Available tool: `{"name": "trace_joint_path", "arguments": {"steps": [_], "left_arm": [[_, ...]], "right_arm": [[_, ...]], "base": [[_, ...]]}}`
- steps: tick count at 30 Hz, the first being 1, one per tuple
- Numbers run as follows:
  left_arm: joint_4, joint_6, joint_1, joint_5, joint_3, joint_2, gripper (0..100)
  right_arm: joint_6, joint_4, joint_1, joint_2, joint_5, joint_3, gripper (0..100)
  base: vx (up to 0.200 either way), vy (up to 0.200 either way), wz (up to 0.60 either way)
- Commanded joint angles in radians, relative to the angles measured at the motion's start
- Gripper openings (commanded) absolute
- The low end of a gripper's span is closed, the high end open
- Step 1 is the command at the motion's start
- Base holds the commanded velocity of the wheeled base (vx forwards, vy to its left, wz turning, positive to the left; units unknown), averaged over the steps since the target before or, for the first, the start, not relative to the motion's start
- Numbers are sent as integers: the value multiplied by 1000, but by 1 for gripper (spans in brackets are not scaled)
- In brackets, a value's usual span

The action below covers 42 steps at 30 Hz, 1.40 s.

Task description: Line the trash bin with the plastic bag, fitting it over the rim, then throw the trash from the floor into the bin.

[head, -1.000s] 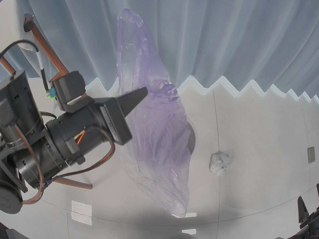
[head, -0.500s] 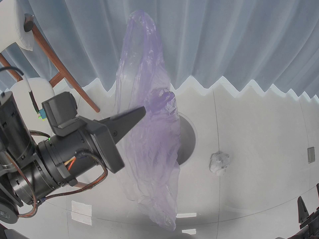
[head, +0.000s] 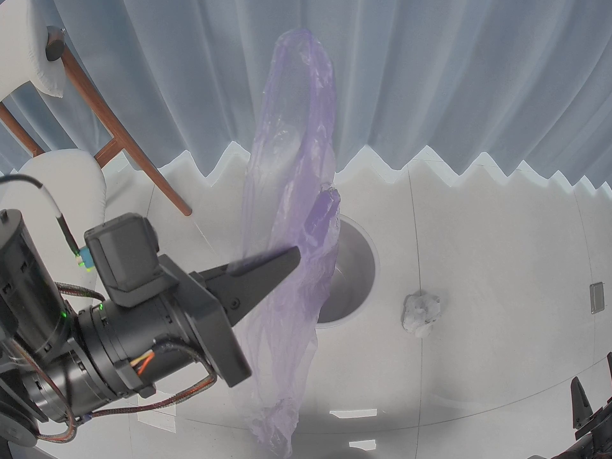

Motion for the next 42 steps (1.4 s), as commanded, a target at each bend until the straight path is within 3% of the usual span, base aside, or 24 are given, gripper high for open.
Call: {"name": "trace_joint_path", "arguments": {"steps": [1,19,29,33,42], "left_arm": [[-2,1,-9,3,31,-17,0],[-56,15,-48,-4,70,-43,0],[-57,41,-77,-6,176,-80,0],[-53,41,-48,-4,175,-70,0],[-36,98,176,-13,72,34,0]], "right_arm": [[0,0,0,-16,1,18,100],[0,0,0,-16,1,18,100],[0,0,0,-16,1,18,100],[0,0,0,-16,1,18,100],[0,0,0,-16,1,18,100]], "base": [[0,0,0],[0,0,0],[0,0,0],[0,0,0],[0,0,0]]}}
